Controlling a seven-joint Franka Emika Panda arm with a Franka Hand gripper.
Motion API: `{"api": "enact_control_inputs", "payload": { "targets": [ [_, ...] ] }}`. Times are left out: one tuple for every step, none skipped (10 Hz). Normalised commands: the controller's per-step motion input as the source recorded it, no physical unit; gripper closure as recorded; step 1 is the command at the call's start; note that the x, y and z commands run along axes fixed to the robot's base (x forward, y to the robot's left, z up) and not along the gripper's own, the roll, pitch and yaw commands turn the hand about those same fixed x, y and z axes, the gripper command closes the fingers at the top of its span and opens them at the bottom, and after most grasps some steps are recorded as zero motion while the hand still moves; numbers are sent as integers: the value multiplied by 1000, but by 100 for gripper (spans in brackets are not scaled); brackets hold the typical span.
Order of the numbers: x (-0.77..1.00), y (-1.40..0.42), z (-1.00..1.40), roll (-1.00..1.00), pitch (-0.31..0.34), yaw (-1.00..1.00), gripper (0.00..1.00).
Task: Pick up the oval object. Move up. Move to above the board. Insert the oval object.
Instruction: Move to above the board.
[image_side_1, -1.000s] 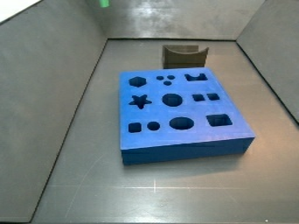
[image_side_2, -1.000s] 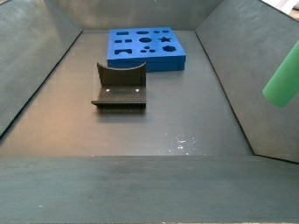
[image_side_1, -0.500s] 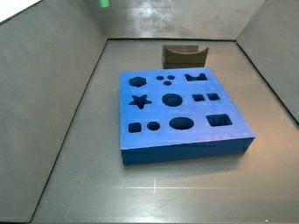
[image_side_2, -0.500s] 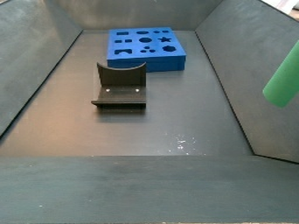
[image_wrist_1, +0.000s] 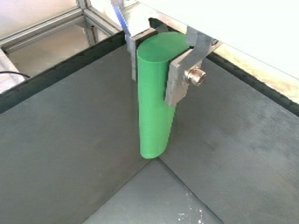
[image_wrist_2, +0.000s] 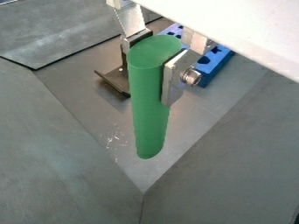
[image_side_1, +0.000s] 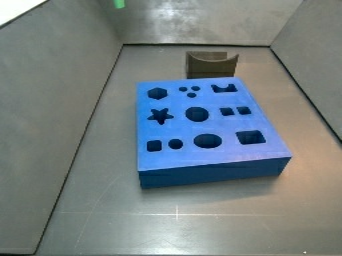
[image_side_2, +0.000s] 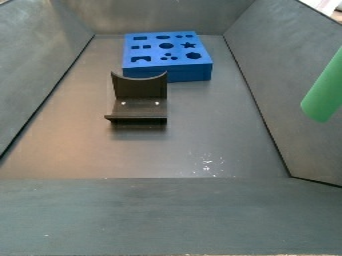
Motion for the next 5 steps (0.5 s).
{"api": "enact_control_inputs", "payload": {
  "targets": [
    [-430,-3,20,68,71,20,100],
    [-430,-3,20,68,71,20,100],
    [-430,-3,20,68,71,20,100],
    [-430,-3,20,68,71,20,100],
    [-430,-3,20,68,71,20,100]
  ]
}}
